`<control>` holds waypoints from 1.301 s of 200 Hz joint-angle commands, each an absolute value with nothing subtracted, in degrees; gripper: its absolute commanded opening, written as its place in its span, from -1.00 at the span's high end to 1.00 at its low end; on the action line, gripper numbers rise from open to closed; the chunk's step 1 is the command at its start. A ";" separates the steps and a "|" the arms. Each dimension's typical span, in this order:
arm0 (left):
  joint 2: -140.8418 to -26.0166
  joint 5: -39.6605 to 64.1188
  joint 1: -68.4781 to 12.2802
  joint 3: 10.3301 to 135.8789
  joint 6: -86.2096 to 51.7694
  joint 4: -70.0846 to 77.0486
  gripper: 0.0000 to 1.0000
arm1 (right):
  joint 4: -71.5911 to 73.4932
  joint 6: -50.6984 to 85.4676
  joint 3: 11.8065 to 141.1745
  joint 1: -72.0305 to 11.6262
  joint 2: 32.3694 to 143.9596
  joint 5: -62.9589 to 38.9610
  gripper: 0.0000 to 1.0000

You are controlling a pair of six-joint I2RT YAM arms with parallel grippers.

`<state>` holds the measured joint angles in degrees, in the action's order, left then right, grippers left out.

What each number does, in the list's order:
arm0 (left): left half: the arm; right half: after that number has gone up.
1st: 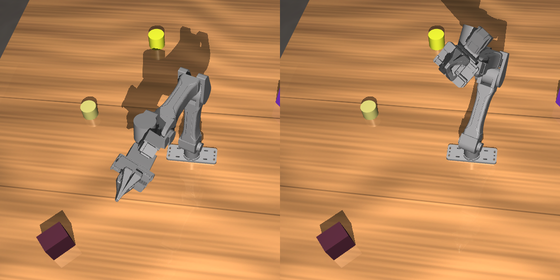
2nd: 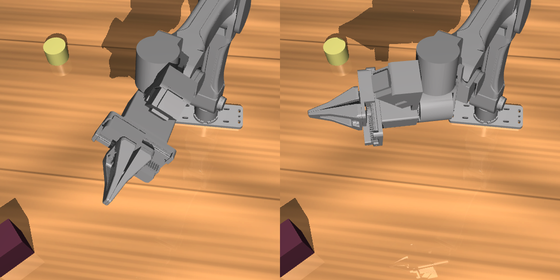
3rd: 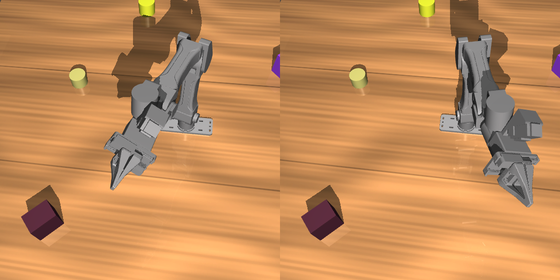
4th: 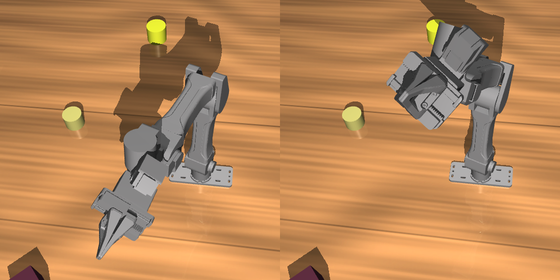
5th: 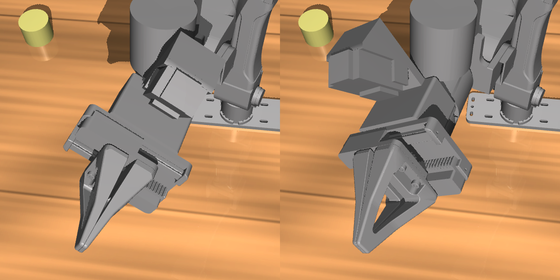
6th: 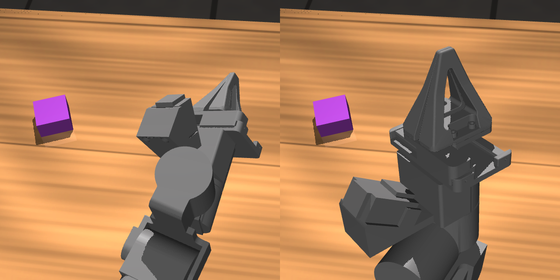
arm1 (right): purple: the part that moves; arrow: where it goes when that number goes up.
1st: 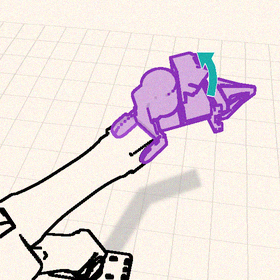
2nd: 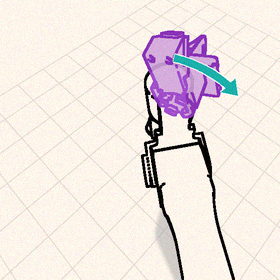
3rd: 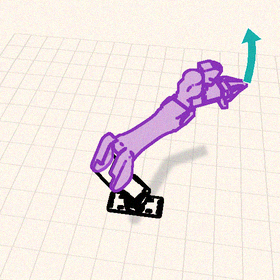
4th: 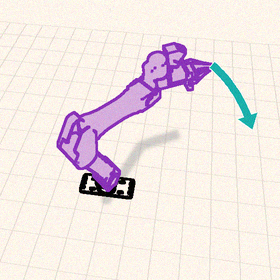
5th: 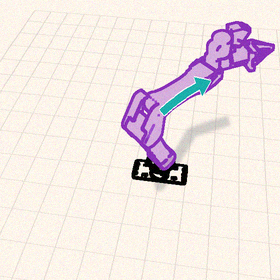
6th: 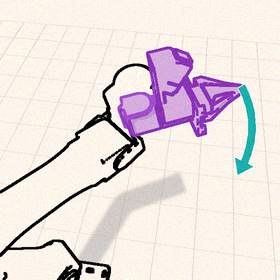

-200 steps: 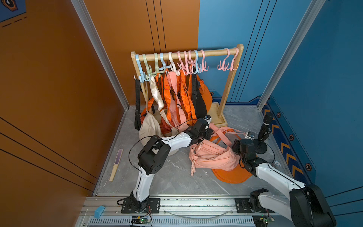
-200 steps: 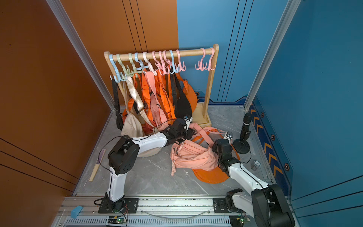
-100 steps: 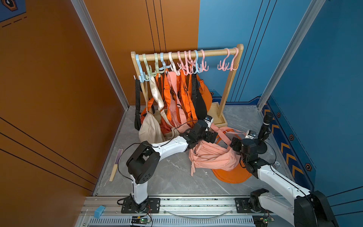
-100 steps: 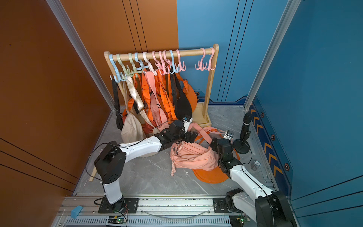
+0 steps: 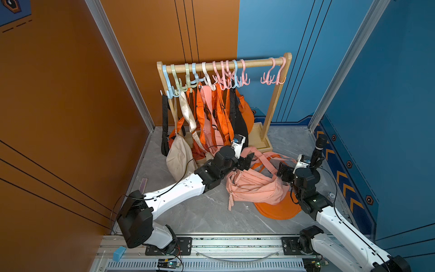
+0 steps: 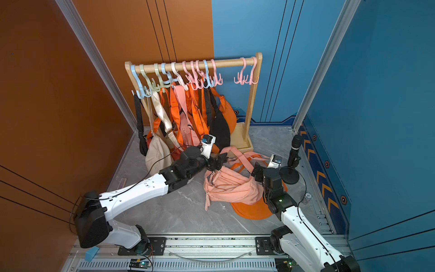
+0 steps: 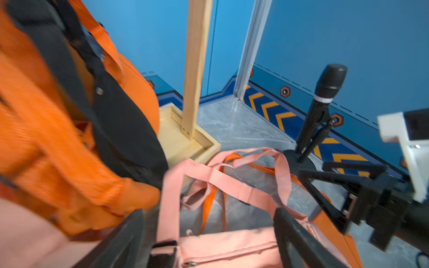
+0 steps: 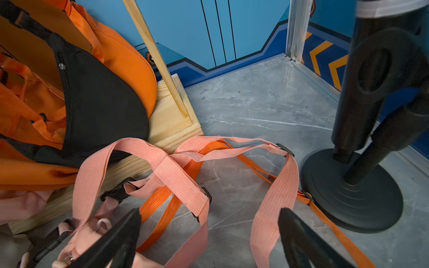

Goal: Take the bag off the hook
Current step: Place the bag inside the bag, then adjust the hanger on the clothesline.

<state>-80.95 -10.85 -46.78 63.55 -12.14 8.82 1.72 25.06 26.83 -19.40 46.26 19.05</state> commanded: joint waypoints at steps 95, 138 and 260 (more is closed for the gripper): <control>-78.39 -4.18 -37.09 85.65 -11.43 -15.83 0.09 | -4.49 25.31 29.44 -22.73 40.37 13.78 -0.84; -87.76 -10.35 -38.21 96.68 -9.58 -21.13 -0.08 | -3.04 26.05 28.23 -23.29 39.25 13.74 -0.84; -112.42 -11.40 -33.35 127.14 -11.34 -25.25 -0.51 | -0.62 25.93 27.59 -23.65 39.13 11.47 -0.84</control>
<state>-108.51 -10.92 -35.31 120.73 -10.59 -22.55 -2.13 25.54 27.51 -23.18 39.31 13.02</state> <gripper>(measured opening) 0.754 0.919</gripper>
